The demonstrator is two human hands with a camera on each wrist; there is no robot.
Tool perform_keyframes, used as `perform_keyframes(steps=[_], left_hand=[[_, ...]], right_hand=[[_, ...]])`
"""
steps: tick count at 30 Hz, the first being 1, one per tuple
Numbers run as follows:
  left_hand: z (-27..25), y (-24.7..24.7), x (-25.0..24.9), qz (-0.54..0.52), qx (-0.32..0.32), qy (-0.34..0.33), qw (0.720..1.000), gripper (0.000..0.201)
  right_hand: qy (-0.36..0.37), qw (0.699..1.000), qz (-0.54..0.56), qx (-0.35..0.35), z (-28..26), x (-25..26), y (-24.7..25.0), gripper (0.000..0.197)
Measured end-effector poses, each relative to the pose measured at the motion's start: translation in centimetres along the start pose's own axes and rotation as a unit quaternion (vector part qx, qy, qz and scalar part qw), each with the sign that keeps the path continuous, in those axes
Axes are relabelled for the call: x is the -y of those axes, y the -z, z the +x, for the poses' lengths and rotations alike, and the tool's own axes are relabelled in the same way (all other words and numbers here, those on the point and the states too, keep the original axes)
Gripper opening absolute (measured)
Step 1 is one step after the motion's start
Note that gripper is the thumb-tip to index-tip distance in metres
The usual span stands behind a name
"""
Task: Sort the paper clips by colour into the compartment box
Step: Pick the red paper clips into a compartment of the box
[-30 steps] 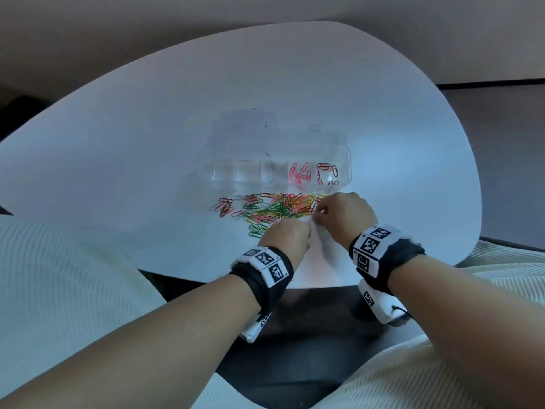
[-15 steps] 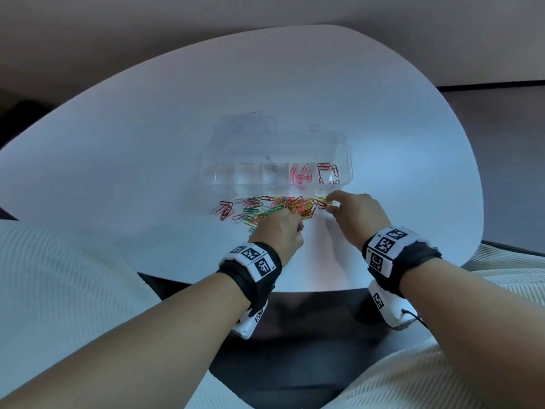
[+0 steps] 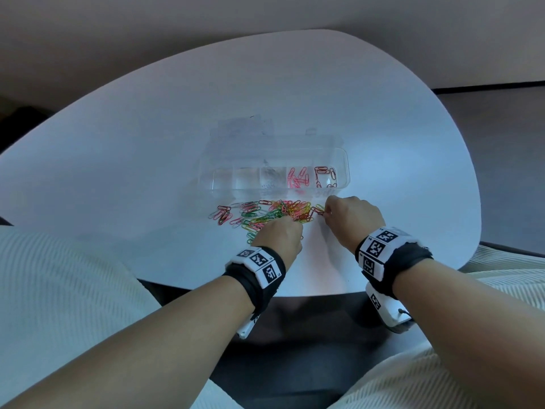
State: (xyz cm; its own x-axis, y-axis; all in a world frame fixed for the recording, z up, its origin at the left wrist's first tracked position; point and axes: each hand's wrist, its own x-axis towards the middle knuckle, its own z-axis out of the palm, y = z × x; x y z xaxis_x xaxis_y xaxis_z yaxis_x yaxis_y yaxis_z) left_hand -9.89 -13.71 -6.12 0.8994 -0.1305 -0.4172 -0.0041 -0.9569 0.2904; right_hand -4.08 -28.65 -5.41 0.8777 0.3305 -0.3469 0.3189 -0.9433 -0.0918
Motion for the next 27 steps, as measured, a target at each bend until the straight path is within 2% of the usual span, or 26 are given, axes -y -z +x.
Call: perform_keyframes(steps=[5, 9, 22, 25, 27], left_hand=[[0.1, 0.2, 0.0, -0.008, 0.003, -0.011, 1.000, 0.024], [-0.4, 0.4, 0.7, -0.062, -0.020, -0.032, 0.997, 0.026], [0.1, 0.9, 0.3, 0.007, 0.044, -0.052, 0.998, 0.027], [0.3, 1.3, 0.6, -0.061, 0.001, -0.029, 0.998, 0.022], [0.3, 1.6, 0.9, -0.200, -0.064, 0.039, 0.977, 0.015]], right_hand=[[0.012, 0.999, 0.029, 0.016, -0.2, -0.2, -0.2, 0.024], [0.001, 0.996, 0.093, -0.003, -0.2, -0.6, -0.2, 0.021], [-0.017, 0.989, 0.147, -0.025, 0.2, -0.9, -1.0, 0.019], [-0.025, 0.986, 0.162, -0.023, 0.0, -0.8, -0.7, 0.019], [-0.024, 0.979, 0.200, -0.021, -0.1, -0.7, -0.4, 0.017]])
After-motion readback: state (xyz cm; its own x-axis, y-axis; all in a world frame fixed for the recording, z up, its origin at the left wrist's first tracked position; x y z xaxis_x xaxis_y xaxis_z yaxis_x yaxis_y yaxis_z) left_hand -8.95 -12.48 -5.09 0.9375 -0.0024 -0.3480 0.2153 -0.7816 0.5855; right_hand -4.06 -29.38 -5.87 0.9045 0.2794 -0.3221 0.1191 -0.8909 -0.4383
